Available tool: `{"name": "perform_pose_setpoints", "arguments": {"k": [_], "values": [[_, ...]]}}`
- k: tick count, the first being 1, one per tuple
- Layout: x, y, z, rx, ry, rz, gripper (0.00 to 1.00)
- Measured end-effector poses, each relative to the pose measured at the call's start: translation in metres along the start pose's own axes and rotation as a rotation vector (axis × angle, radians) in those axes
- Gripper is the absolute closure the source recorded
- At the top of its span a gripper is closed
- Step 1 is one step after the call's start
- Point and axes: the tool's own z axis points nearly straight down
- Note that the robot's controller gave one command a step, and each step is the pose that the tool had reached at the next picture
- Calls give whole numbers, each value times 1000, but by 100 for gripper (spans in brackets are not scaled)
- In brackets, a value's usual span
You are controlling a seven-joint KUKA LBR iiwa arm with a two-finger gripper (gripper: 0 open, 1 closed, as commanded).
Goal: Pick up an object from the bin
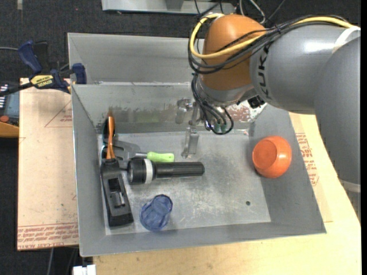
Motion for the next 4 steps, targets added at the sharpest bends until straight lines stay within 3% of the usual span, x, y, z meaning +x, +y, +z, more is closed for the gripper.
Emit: {"name": "perform_pose_setpoints", "arguments": {"k": [1, 2, 3, 4], "values": [[-2, 0, -4, -1, -8, 2, 0], [30, 13, 91, -1, -7, 49, 0], [50, 12, 40, -3, -22, 11, 0], [46, 32, 66, -3, -9, 50, 0]]}}
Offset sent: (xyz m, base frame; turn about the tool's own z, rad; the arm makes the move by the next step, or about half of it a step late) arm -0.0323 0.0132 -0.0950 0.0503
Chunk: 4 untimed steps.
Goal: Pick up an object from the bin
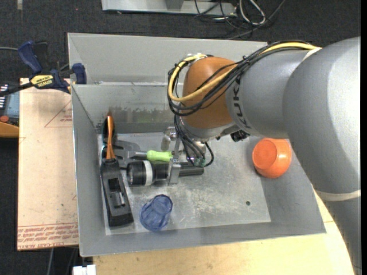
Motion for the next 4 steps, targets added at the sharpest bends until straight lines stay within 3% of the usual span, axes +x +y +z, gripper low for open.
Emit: {"name": "perform_pose_setpoints", "arguments": {"k": [1, 2, 4], "values": [[17, 5, 29, -1, -14, -25, 0], [7, 3, 30, -3, -11, 186, 100], [10, 2, 16, -1, -1, 186, 100]]}}
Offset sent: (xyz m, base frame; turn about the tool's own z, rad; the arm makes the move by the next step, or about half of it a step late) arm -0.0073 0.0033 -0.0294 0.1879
